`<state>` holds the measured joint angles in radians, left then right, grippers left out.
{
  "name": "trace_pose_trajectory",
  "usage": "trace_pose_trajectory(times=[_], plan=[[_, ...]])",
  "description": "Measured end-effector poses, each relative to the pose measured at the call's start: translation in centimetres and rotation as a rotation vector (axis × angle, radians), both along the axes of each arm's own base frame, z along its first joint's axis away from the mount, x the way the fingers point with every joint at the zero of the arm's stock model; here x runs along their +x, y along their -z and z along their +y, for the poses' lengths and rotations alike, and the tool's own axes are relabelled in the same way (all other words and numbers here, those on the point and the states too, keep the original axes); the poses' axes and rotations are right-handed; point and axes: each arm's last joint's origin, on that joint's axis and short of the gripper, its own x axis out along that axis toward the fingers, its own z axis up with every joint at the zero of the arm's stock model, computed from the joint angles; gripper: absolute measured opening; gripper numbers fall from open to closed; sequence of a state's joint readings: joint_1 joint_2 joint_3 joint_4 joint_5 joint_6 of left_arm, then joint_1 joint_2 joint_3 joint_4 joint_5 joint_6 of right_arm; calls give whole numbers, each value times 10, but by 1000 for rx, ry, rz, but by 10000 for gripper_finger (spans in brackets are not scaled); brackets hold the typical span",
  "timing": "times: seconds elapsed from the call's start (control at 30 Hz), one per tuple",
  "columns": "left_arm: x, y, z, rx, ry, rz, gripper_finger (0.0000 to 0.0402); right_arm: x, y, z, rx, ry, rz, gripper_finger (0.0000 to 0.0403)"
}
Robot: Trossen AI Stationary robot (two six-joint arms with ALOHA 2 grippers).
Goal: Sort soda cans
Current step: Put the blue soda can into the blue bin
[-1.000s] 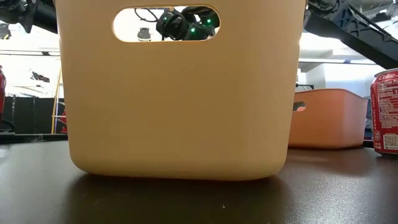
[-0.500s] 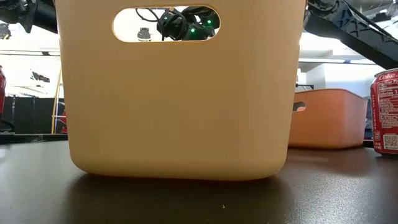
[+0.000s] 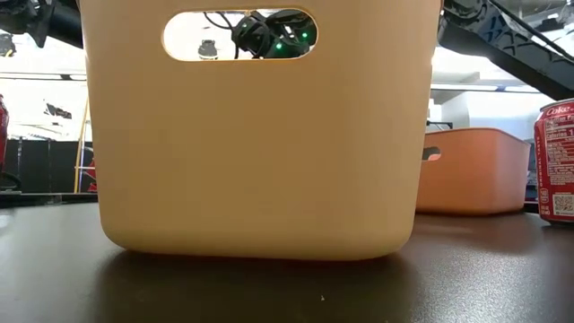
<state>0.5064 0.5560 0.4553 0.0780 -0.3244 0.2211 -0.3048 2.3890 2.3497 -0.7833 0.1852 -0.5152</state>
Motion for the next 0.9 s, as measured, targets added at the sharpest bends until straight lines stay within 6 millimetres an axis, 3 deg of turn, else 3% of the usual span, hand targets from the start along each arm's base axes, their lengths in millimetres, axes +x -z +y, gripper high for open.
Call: trace_pose_trajectory(times=[0.37, 0.63, 0.9], plan=[[0, 1, 0, 6, 0, 27, 313, -18, -16, 9, 158, 119, 25, 310], [-1, 5, 1, -10, -40, 61, 313, -27, 7, -9, 225, 229, 84, 284], [-2, 6, 1, -10, -81, 84, 313, -17, 23, -16, 259, 182, -29, 220]])
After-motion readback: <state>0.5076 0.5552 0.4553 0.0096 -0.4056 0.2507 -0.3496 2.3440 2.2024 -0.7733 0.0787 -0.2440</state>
